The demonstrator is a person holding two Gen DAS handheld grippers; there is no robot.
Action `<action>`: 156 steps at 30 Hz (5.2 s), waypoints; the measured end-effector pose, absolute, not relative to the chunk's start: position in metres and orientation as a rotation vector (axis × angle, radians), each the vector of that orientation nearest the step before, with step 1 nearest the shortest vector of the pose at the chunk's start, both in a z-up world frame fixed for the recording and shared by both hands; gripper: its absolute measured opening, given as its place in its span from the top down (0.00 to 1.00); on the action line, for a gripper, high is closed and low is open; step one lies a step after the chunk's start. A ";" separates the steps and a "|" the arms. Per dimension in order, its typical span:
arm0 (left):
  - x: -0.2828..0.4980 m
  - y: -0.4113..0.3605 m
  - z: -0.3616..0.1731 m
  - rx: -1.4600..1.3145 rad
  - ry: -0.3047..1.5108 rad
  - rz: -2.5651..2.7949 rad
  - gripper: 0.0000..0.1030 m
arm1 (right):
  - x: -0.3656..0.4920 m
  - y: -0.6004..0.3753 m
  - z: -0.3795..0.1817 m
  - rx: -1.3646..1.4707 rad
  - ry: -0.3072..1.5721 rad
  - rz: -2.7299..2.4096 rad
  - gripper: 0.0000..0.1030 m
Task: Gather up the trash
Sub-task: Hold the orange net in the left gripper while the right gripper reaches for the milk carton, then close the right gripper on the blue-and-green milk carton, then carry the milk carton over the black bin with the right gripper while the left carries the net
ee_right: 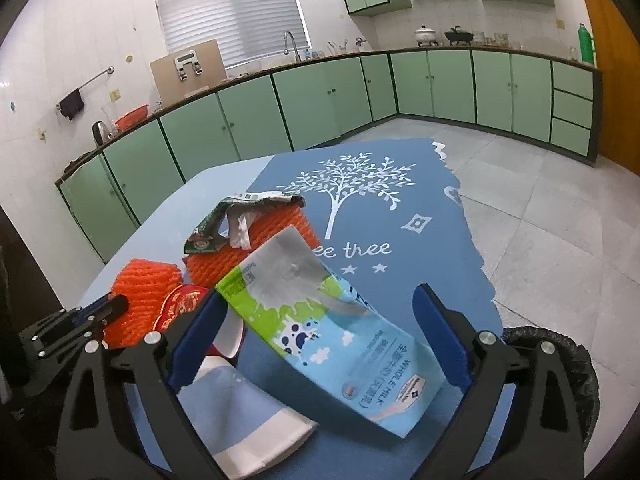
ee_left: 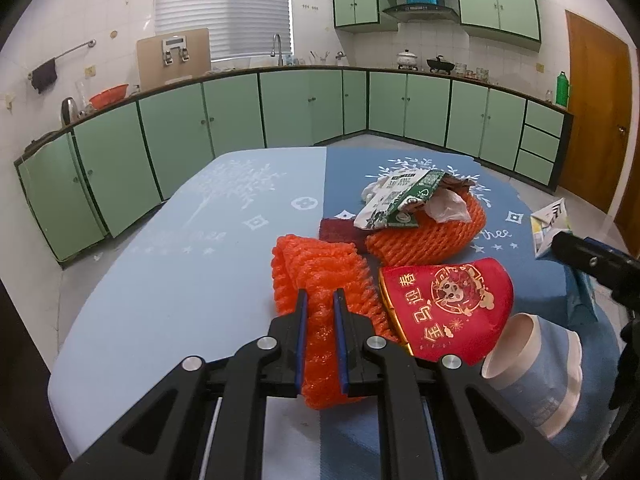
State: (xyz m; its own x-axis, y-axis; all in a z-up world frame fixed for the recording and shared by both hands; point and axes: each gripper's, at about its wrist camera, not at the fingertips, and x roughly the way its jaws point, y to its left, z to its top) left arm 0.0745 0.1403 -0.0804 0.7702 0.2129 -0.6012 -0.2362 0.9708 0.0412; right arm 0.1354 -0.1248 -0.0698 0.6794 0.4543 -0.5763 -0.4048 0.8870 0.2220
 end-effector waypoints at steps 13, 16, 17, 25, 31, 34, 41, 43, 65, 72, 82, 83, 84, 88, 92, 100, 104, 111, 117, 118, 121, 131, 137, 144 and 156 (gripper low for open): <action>0.074 0.138 -0.080 -0.038 0.643 0.247 0.88 | 0.131 -0.108 -0.065 0.048 0.650 0.516 0.10; 0.073 0.138 -0.080 -0.038 0.643 0.247 0.88 | 0.130 -0.115 -0.066 0.042 0.655 0.497 0.10; 0.073 0.138 -0.080 -0.037 0.642 0.247 0.88 | 0.130 -0.119 -0.067 0.042 0.656 0.492 0.10; 0.070 0.133 -0.080 -0.037 0.641 0.250 0.88 | 0.124 -0.148 -0.083 0.017 0.683 0.440 0.10; 0.067 0.128 -0.081 -0.040 0.642 0.257 0.88 | 0.118 -0.154 -0.090 -0.008 0.689 0.450 0.10; 0.066 0.125 -0.083 -0.034 0.645 0.259 0.88 | 0.119 -0.155 -0.096 -0.016 0.700 0.461 0.10; 0.070 0.123 -0.085 -0.022 0.655 0.266 0.88 | 0.127 -0.156 -0.104 -0.010 0.743 0.496 0.11; 0.071 0.122 -0.086 -0.018 0.657 0.265 0.88 | 0.129 -0.152 -0.106 -0.032 0.759 0.519 0.22; 0.061 0.129 -0.077 -0.041 0.625 0.260 0.88 | 0.121 -0.148 -0.092 -0.035 0.766 0.533 0.57; 0.062 0.131 -0.079 -0.046 0.632 0.267 0.88 | 0.132 -0.136 -0.096 -0.082 0.776 0.519 0.23; 0.069 0.131 -0.080 -0.048 0.642 0.271 0.88 | 0.159 -0.124 -0.099 -0.102 0.785 0.497 0.21; 0.069 0.130 -0.080 -0.050 0.643 0.272 0.88 | 0.161 -0.123 -0.100 -0.099 0.787 0.501 0.21; 0.070 0.131 -0.081 -0.051 0.645 0.273 0.88 | 0.164 -0.122 -0.100 -0.098 0.790 0.508 0.21; 0.072 0.132 -0.082 -0.051 0.651 0.275 0.88 | 0.170 -0.119 -0.102 -0.093 0.807 0.525 0.25; 0.072 0.132 -0.082 -0.050 0.652 0.274 0.88 | 0.170 -0.122 -0.101 -0.075 0.809 0.547 0.49; 0.072 0.129 -0.082 -0.047 0.646 0.270 0.88 | 0.159 -0.139 -0.097 -0.019 0.842 0.544 0.75; 0.071 0.128 -0.083 -0.049 0.646 0.268 0.88 | 0.148 -0.142 -0.095 0.001 0.864 0.564 0.73; 0.071 0.129 -0.083 -0.049 0.648 0.267 0.88 | 0.149 -0.133 -0.095 -0.078 0.832 0.542 0.41; 0.070 0.129 -0.085 -0.048 0.655 0.270 0.88 | 0.166 -0.133 -0.104 -0.055 0.849 0.555 0.37; 0.070 0.130 -0.085 -0.049 0.656 0.271 0.88 | 0.168 -0.133 -0.105 -0.051 0.853 0.560 0.37; 0.070 0.130 -0.084 -0.050 0.657 0.272 0.88 | 0.169 -0.128 -0.106 -0.068 0.859 0.589 0.58; 0.064 0.129 -0.074 -0.051 0.620 0.262 0.88 | 0.147 -0.140 -0.080 -0.022 0.781 0.550 0.70; 0.054 0.130 -0.060 -0.058 0.578 0.261 0.88 | 0.125 -0.148 -0.062 -0.017 0.731 0.498 0.71; 0.045 0.123 -0.037 -0.058 0.511 0.244 0.88 | 0.114 -0.159 -0.048 -0.023 0.708 0.466 0.71; 0.049 0.110 -0.042 -0.039 0.536 0.205 0.88 | 0.111 -0.139 -0.082 -0.049 0.848 0.551 0.49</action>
State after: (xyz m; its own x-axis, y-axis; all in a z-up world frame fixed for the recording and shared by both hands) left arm 0.0492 0.1099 -0.0423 0.8396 0.1840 -0.5111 -0.2042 0.9788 0.0169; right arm 0.1112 -0.1387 -0.0818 0.5309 0.4428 -0.7226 -0.4805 0.8596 0.1736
